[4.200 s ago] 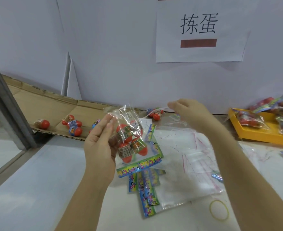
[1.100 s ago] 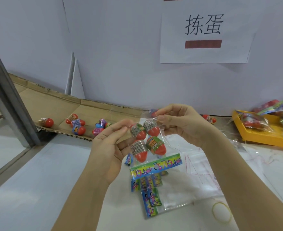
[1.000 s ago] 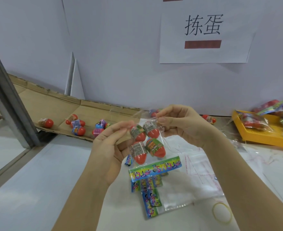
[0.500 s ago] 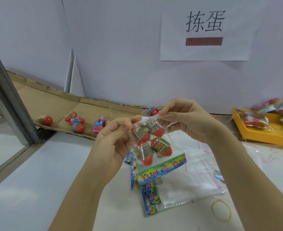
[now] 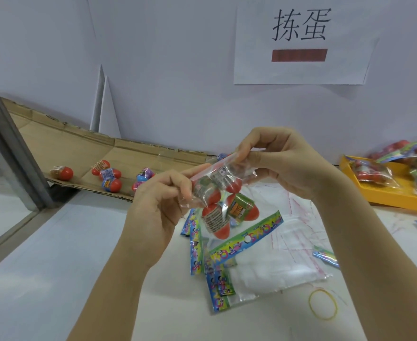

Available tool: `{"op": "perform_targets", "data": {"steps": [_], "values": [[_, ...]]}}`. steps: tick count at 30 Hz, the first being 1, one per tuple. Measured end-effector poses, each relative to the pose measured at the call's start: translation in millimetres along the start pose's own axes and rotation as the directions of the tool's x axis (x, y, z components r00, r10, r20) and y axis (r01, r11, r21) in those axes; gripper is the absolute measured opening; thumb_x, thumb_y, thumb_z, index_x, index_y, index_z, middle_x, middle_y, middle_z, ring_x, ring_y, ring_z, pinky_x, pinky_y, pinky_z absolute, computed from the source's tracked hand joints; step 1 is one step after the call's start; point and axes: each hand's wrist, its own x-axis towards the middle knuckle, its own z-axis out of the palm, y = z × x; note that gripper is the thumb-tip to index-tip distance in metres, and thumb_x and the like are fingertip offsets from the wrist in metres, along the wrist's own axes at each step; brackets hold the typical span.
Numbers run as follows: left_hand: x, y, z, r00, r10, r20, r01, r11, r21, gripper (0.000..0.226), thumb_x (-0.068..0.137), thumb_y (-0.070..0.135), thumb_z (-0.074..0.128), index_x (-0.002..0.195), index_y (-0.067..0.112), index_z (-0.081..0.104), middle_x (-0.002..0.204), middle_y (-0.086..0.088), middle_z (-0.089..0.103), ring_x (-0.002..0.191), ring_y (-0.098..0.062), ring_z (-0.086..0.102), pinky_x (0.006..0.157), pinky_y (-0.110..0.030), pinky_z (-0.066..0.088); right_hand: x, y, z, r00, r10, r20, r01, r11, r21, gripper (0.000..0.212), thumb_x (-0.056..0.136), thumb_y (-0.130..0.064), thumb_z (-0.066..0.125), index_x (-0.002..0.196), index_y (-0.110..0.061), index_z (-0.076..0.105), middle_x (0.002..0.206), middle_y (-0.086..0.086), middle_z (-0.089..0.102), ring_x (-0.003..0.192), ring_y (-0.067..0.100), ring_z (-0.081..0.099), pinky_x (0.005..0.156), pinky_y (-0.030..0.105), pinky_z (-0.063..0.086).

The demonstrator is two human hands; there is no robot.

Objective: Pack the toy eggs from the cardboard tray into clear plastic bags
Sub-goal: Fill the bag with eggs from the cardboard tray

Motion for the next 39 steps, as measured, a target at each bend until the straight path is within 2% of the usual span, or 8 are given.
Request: {"op": "perform_targets", "data": {"steps": [4, 10, 17, 23, 26, 31, 35, 39], "values": [[0, 1, 2, 1.0, 0.001, -0.02, 0.0, 1.0, 0.024, 0.042, 0.08, 0.021, 0.039, 0.048, 0.016, 0.065, 0.099, -0.008, 0.076, 0.085, -0.015, 0.07, 0.063, -0.025, 0.052, 0, 0, 1, 1.0, 0.0, -0.001, 0.0, 0.999, 0.032, 0.005, 0.069, -0.013, 0.073, 0.065, -0.016, 0.071, 0.076, 0.009, 0.068, 0.068, 0.018, 0.068, 0.057, 0.024, 0.056], [-2, -6, 2, 0.988, 0.153, -0.017, -0.145, 0.959, 0.242, 0.021, 0.068, 0.024, 0.073, 0.05, 0.018, 0.064, 0.084, 0.001, 0.077, 0.082, -0.013, 0.073, 0.065, -0.021, 0.055, 0, 0, 0, 1.0, 0.002, -0.011, -0.002, 0.999, 0.041, 0.041, 0.087, 0.013, 0.053, 0.064, -0.016, 0.072, 0.072, 0.004, 0.068, 0.067, 0.016, 0.066, 0.058, 0.026, 0.057], [-4, -5, 1, 0.984, 0.179, -0.018, -0.171, 0.962, 0.212, 0.025, 0.062, 0.017, 0.078, 0.049, 0.024, 0.058, 0.091, -0.002, 0.077, 0.115, -0.024, 0.065, 0.078, -0.023, 0.054, 0, 0, -2, 0.999, -0.018, -0.028, 0.02, 0.997, 0.072, 0.023, 0.076, -0.002, 0.06, 0.066, -0.018, 0.073, 0.071, 0.002, 0.069, 0.067, 0.014, 0.067, 0.057, 0.026, 0.057], [-4, -6, 2, 0.965, 0.248, -0.089, -0.227, 0.953, 0.199, 0.024, 0.057, 0.014, 0.079, 0.048, 0.023, 0.059, 0.106, -0.005, 0.075, 0.105, -0.019, 0.07, 0.075, -0.025, 0.057, 0, 1, -11, 0.998, 0.007, -0.058, -0.002, 0.995, 0.096, 0.042, 0.081, -0.003, 0.063, 0.114, -0.028, 0.068, 0.094, 0.005, 0.071, 0.077, 0.018, 0.07, 0.064, 0.028, 0.057], [-4, -7, 0, 0.957, 0.268, -0.108, -0.245, 0.951, 0.188, 0.023, 0.057, 0.014, 0.079, 0.048, 0.023, 0.06, 0.107, -0.005, 0.075, 0.104, -0.02, 0.07, 0.075, -0.025, 0.057, 0, 0, -13, 0.99, 0.136, -0.047, -0.127, 0.978, 0.164, 0.049, 0.075, -0.028, 0.068, 0.123, -0.027, 0.059, 0.103, 0.006, 0.07, 0.081, 0.023, 0.07, 0.066, 0.032, 0.057], [-4, -8, 0, 0.947, 0.296, -0.123, -0.272, 0.946, 0.178, 0.027, 0.057, 0.012, 0.08, 0.048, 0.026, 0.058, 0.107, -0.005, 0.075, 0.106, -0.018, 0.069, 0.076, -0.026, 0.057, 1, 1, 6, 0.981, 0.191, 0.021, -0.188, 0.978, -0.088, 0.021, 0.076, -0.038, 0.074, 0.094, -0.027, 0.076, 0.084, -0.001, 0.073, 0.069, 0.013, 0.067, 0.063, 0.026, 0.056], [-2, -7, 0, 0.947, 0.277, -0.16, -0.267, 0.96, 0.085, 0.038, 0.045, 0.022, 0.095, 0.055, 0.026, 0.058, 0.098, -0.001, 0.076, 0.104, -0.02, 0.069, 0.071, -0.025, 0.058, 1, 0, 6, 0.991, 0.131, 0.002, -0.131, 0.991, 0.028, 0.008, 0.067, -0.03, 0.075, 0.073, -0.024, 0.077, 0.065, -0.006, 0.07, 0.057, 0.008, 0.065, 0.056, 0.021, 0.055], [0, -4, 1, 0.959, 0.158, -0.236, -0.175, 0.983, -0.054, 0.052, 0.032, 0.035, 0.099, 0.076, 0.023, 0.075, 0.083, -0.001, 0.076, 0.075, -0.013, 0.073, 0.062, -0.022, 0.058, 1, 1, 5, 0.993, 0.095, -0.073, -0.086, 0.99, 0.113, 0.007, 0.064, -0.025, 0.078, 0.069, -0.02, 0.077, 0.061, -0.002, 0.065, 0.052, 0.008, 0.057, 0.054, 0.021, 0.05]]}}
